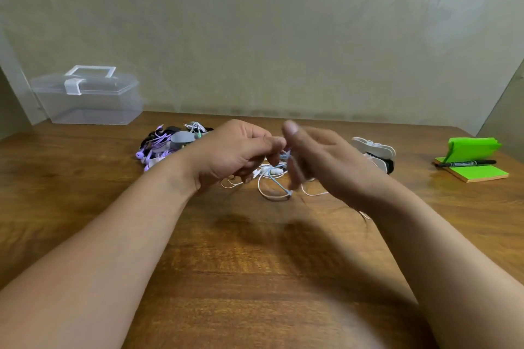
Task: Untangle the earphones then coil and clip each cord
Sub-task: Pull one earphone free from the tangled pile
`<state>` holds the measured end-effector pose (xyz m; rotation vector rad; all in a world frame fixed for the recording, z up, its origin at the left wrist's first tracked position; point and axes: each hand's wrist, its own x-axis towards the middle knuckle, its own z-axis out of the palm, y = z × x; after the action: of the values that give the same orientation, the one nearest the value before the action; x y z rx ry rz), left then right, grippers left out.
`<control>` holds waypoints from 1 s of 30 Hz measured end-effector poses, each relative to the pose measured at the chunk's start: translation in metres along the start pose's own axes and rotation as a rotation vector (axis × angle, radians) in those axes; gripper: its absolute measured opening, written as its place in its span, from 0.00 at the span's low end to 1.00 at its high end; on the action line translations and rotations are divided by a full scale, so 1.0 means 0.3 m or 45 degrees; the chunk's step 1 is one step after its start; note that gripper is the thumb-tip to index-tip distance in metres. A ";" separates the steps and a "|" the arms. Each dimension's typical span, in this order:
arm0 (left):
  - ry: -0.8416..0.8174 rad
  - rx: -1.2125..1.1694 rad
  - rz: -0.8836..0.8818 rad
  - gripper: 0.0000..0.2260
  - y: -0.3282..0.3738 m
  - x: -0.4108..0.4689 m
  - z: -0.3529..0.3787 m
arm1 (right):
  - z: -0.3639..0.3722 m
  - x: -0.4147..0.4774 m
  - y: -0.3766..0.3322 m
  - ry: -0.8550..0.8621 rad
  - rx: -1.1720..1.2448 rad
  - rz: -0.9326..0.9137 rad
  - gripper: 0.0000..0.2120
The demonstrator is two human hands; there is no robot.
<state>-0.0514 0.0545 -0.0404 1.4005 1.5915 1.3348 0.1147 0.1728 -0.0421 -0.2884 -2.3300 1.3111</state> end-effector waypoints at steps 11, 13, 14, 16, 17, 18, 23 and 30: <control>-0.125 -0.570 0.092 0.10 0.033 -0.028 -0.047 | -0.103 0.003 0.059 -0.294 -0.425 0.330 0.14; -0.134 -0.489 0.076 0.10 0.037 -0.027 -0.037 | -0.102 -0.002 0.047 -0.260 -0.444 0.263 0.10; -0.130 -0.415 0.065 0.10 0.038 -0.024 -0.028 | -0.097 -0.001 0.041 -0.135 -0.398 0.172 0.10; -0.114 -0.223 0.041 0.10 0.036 -0.017 -0.008 | -0.087 0.004 0.019 0.073 -0.152 0.025 0.13; -0.097 -0.122 0.028 0.11 0.033 -0.016 0.001 | -0.074 0.006 0.007 0.060 0.013 0.016 0.14; -0.080 -0.041 0.019 0.12 0.029 -0.014 0.011 | -0.058 0.005 0.003 0.007 0.131 0.035 0.18; -0.031 -0.015 -0.050 0.13 0.023 -0.010 0.013 | -0.044 0.009 0.014 -0.010 0.010 0.134 0.20; -0.103 -0.113 -0.096 0.12 0.015 -0.017 0.003 | -0.082 0.027 0.075 0.419 -0.346 0.259 0.16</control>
<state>-0.0478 0.0494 -0.0373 1.3123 1.4992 1.2727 0.1187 0.2064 -0.0478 -0.7835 -2.2305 0.9418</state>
